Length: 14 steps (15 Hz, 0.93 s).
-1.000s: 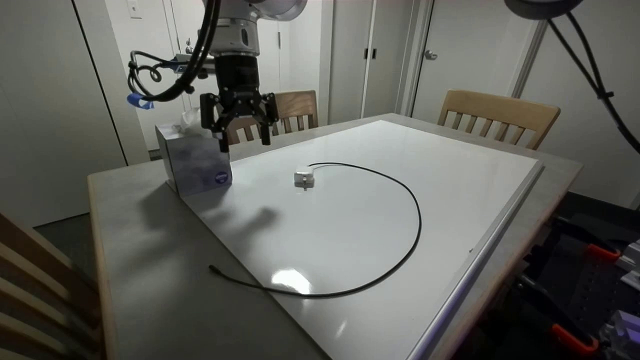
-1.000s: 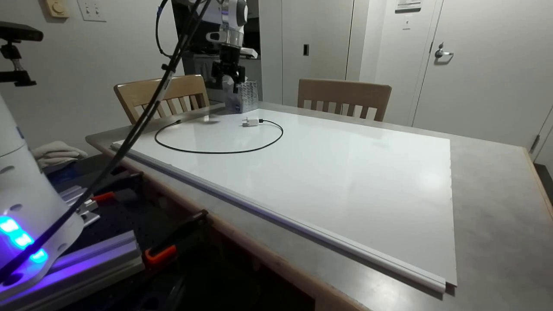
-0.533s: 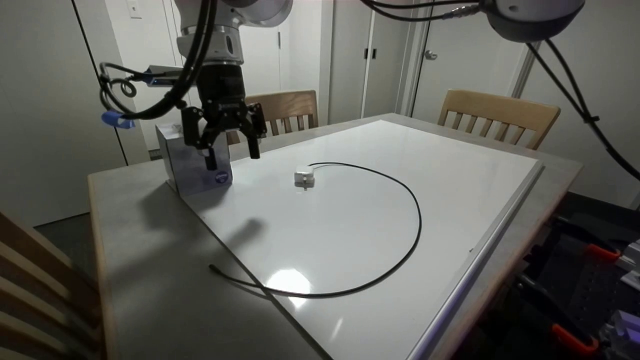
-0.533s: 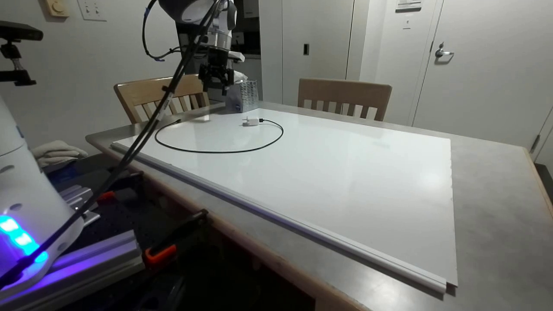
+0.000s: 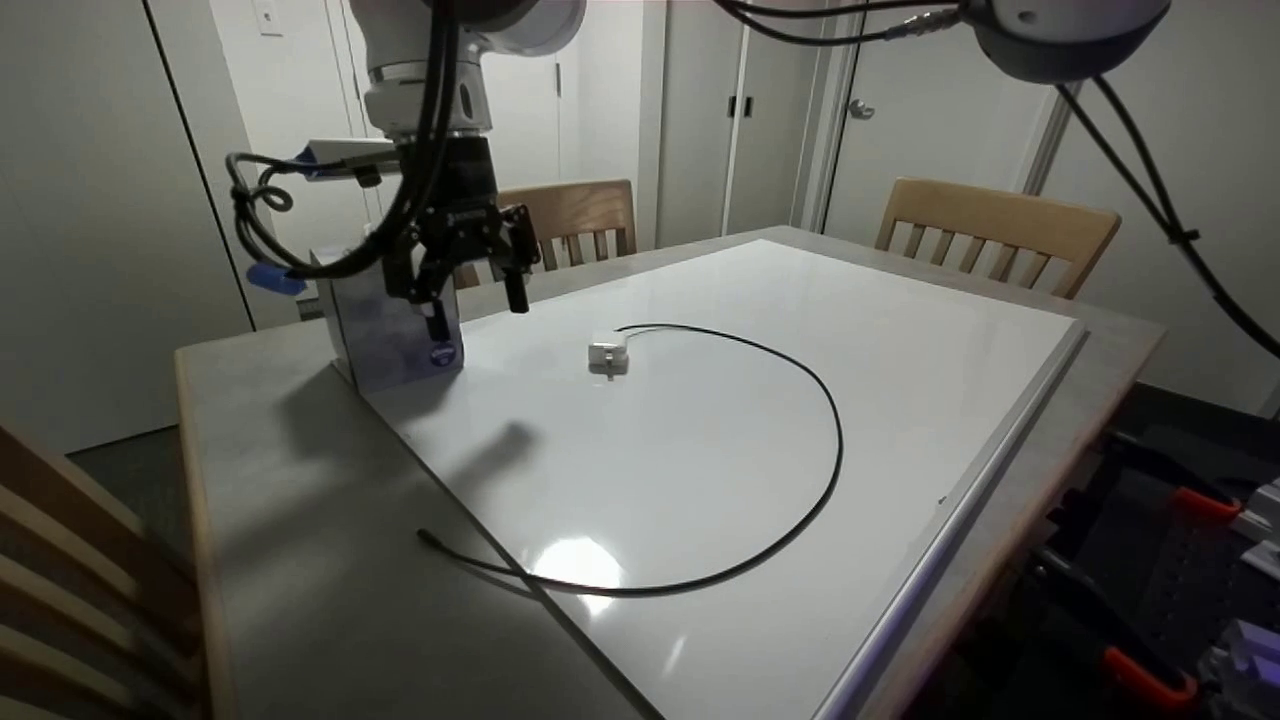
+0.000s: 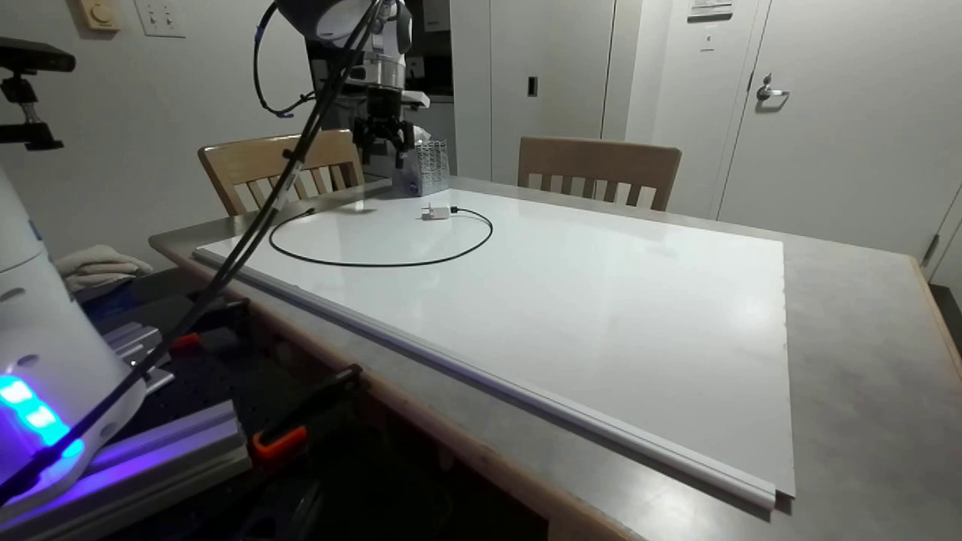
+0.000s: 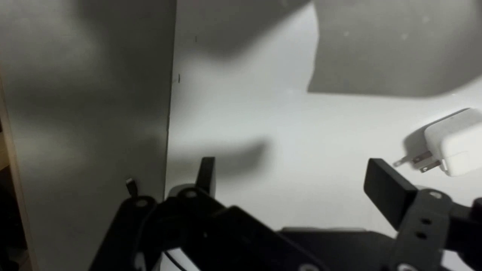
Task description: Wind the charging cable
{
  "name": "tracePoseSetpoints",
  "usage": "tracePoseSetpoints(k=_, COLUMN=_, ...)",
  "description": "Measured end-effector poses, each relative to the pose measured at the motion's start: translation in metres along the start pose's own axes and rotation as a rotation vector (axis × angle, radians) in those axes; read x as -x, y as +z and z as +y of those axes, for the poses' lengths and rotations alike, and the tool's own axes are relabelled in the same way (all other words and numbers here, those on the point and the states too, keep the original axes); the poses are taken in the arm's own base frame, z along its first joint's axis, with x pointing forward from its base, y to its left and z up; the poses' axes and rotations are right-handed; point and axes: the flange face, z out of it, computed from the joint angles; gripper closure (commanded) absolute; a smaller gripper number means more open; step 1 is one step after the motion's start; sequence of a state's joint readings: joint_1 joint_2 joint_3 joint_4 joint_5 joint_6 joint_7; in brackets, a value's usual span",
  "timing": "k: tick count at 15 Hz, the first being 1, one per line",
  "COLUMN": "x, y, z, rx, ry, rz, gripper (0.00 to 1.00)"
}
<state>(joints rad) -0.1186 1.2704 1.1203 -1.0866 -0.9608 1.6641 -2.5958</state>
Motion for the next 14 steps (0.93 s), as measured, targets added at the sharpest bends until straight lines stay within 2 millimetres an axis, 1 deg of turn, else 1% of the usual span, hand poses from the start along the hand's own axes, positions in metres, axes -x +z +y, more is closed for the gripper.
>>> tracePoseSetpoints(k=2, x=-0.001, y=0.003, z=0.005, rx=-0.057, ry=-0.016, rz=-0.010, gripper=0.00)
tracePoseSetpoints(k=5, x=-0.006, y=0.004, z=0.026, rx=-0.065, ry=0.013, rz=-0.006, gripper=0.00)
tracePoseSetpoints(k=10, x=-0.026, y=-0.004, z=0.057, rx=0.026, ry=0.146, rz=0.052, gripper=0.00)
tracePoseSetpoints(k=14, x=-0.045, y=-0.002, z=0.071, rx=0.091, ry=0.171, rz=0.126, gripper=0.00)
